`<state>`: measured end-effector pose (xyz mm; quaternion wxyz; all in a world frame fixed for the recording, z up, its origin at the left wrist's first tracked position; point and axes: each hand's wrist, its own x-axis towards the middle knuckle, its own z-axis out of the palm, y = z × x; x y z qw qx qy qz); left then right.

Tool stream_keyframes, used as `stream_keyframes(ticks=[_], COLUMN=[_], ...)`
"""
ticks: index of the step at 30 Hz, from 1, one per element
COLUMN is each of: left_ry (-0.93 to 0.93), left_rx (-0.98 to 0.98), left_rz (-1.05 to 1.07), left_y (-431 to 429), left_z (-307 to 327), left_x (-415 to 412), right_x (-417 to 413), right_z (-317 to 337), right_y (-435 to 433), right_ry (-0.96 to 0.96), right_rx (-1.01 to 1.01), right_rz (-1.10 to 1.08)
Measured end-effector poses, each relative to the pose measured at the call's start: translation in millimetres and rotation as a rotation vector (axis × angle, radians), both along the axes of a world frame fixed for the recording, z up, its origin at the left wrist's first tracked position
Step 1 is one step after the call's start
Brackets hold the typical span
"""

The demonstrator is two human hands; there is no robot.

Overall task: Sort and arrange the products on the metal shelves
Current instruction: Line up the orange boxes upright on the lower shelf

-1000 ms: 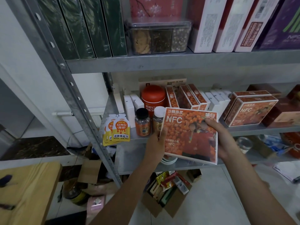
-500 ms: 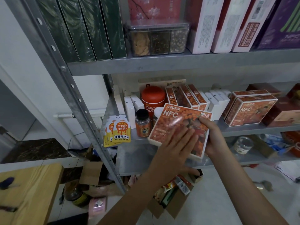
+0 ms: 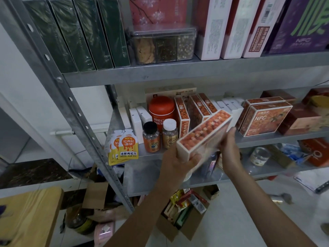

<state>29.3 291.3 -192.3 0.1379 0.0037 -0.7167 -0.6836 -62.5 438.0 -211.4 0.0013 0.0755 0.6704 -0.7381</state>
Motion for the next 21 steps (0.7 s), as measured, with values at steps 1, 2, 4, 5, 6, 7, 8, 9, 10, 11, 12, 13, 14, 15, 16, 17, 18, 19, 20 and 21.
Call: stream_keyframes(ticks=[1,2,4,5,6,7,8,9,10,11,12,13,14,15,16,17,18,19,20,21], left_ry=[-0.029,-0.043,-0.055,-0.061,-0.066,-0.068,-0.072,-0.084,-0.102,-0.123,-0.145,-0.17,-0.193,-0.213,-0.227,-0.235,-0.24,-0.248,-0.269,-0.302], left_rx=[0.06,0.114,0.216,0.264,0.301,0.33,0.36,0.406,0.464,0.524,0.583,0.637,0.68,0.715,0.753,0.801,0.859,0.914,0.953,0.976], left_rz=[-0.024,-0.051,-0.086,-0.097,-0.107,-0.114,-0.115,-0.111,-0.103,-0.091,-0.073,-0.053,-0.036,-0.023,-0.021,-0.029,-0.042,-0.052,-0.056,-0.057], left_y=[-0.3,0.0,1.1,1.2,1.3,0.5,-0.7,-2.0,-3.1,-4.5,-6.1,-7.8,-9.7,-11.8,-13.9,-16.5,-18.9,-21.4,-22.8,-23.2], left_z=[0.1,0.6,1.1,1.6,2.0,1.8,1.6,0.7,-0.6,-2.9,-5.9,-9.1,-12.0,-14.9,-17.0,-18.1,-18.9,-19.9,-20.4,-20.8], left_x=[-0.4,0.0,1.3,0.8,-0.6,-2.1,-3.8,-4.8,-5.4,-5.2,-5.1,-5.4,-6.1,-7.8,-9.7,-11.6,-13.4,-14.7,-15.5,-16.0], right_x=[-1.7,-3.6,-7.3,-8.7,-9.4,-9.7,-10.0,-9.6,-9.1,-8.8,-8.9,-9.3,-9.9,-10.1,-9.9,-9.0,-6.7,-4.0,-1.5,0.6], right_z=[-1.5,-2.8,-5.5,-5.4,-4.8,-4.6,-4.9,-4.9,-4.8,-4.4,-3.8,-2.6,0.0,3.0,5.6,8.0,10.2,11.4,11.2,9.8], right_y=[1.9,4.2,8.6,10.1,11.2,11.8,12.5,13.3,14.1,14.1,13.9,14.1,15.0,17.3,21.1,26.2,32.1,38.0,43.0,46.9], right_ry=[0.013,0.042,0.109,0.13,0.139,0.142,0.143,0.149,0.156,0.159,0.152,0.136,0.118,0.113,0.123,0.144,0.162,0.16,0.149,0.138], right_rx=[0.065,0.127,0.226,0.254,0.288,0.333,0.388,0.445,0.507,0.573,0.638,0.684,0.7,0.685,0.645,0.584,0.508,0.431,0.362,0.313], right_rz=[-0.037,-0.062,-0.087,-0.088,-0.081,-0.073,-0.071,-0.072,-0.07,-0.057,-0.029,0.009,0.058,0.118,0.193,0.273,0.352,0.419,0.458,0.464])
